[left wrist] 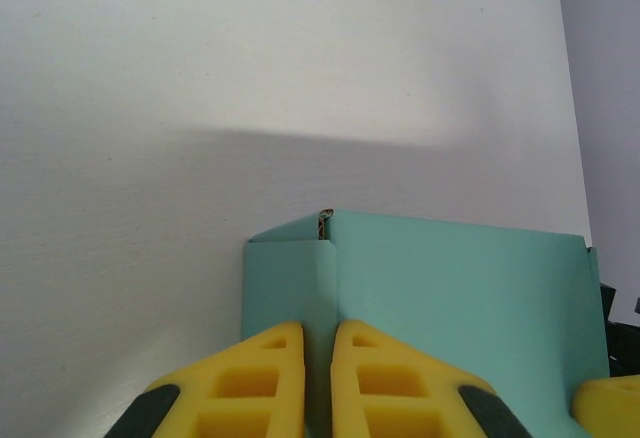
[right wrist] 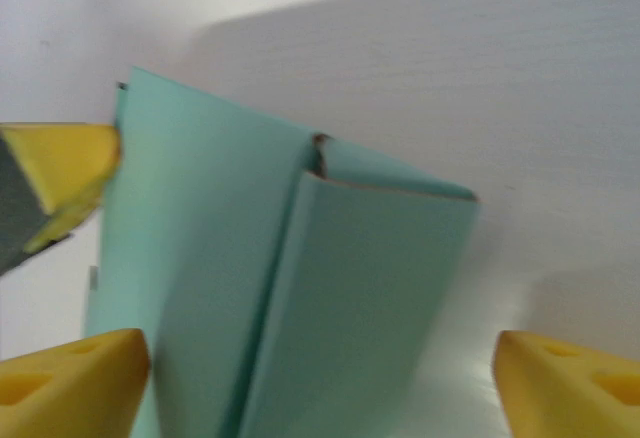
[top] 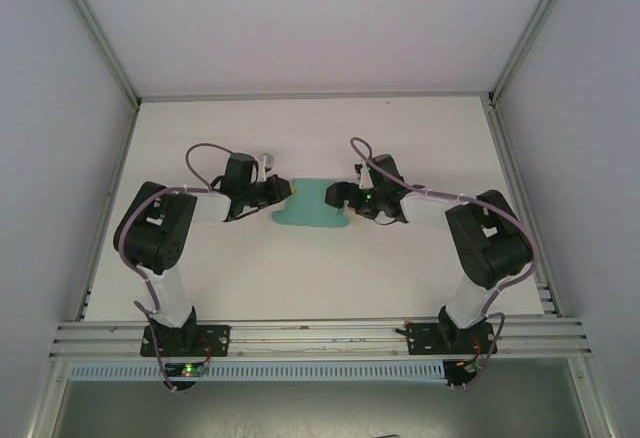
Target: Assemble paper box
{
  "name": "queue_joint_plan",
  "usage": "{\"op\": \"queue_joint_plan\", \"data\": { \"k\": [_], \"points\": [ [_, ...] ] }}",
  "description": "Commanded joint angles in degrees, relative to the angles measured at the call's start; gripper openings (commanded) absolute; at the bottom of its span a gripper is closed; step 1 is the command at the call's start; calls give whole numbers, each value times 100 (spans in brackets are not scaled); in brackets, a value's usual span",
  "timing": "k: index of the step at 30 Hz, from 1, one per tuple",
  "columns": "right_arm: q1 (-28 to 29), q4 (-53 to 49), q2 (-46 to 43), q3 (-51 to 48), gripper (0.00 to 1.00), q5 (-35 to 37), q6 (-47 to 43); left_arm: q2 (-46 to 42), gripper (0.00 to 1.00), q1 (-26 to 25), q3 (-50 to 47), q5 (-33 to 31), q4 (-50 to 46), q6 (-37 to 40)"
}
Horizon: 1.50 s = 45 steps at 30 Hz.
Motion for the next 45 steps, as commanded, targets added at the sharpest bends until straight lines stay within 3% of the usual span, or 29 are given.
{"op": "queue_joint_plan", "data": {
  "k": [1, 3, 5, 8, 12, 13, 14, 16, 18, 20, 22, 24, 27, 30, 39, 45],
  "points": [
    [-45, 1063, 256, 86, 80, -892, 519, 584, 10, 100, -435, -581, -1329, 120],
    [-66, 1459, 441, 100, 76, -1214, 744, 600, 10, 100, -442, -492, -1205, 97],
    [-108, 1893, 539, 31, 66, -1560, 938, 609, 11, 103, -438, -421, -1034, 116],
    [-159, 2295, 420, -175, 47, -1488, 1216, 520, 14, 101, -507, -295, -527, 94],
    [-214, 2407, 249, -261, 40, -1519, 1571, 139, 19, 92, -393, -220, -154, 230],
    [-241, 2408, 203, -270, 41, -1552, 1670, -10, 28, 82, -323, -232, -154, 319],
    [-264, 2393, 150, -290, 42, -1558, 1774, -171, 45, 77, -293, -266, -139, 450],
    [-379, 2245, -12, -364, 44, -1426, 2052, -652, 98, 40, -274, -565, -151, 788],
    [-529, 1767, -224, -403, 42, -1161, 2367, -1203, 100, -64, -136, -1228, -565, 1477],
    [-714, 970, -411, -279, 40, -1015, 2567, -1730, 100, -351, 173, -2313, -1417, 2660],
    [-842, 254, -607, -108, 38, -992, 2513, -2138, 100, -742, 398, -3010, -2017, 4017],
    [-912, -694, -783, 138, 37, -959, 2589, -2463, 100, -1121, 430, -3064, -2242, 5241],
    [-1058, -1676, -821, 504, 35, -1452, 2981, -2658, 100, -1492, 661, -2580, -3065, 6544],
    [-1084, -1933, -935, 678, 35, -1879, 3437, -2741, 100, -1733, 957, -2407, -3825, 7076],
    [-1106, -1779, -1315, 834, 35, -2274, 4720, -2633, 100, -2187, 870, -2977, -3431, 8135],
    [-899, -1745, -1359, 876, 33, -2552, 4910, -2362, 99, -2187, 961, -3175, -2832, 8294]
  ]
}}
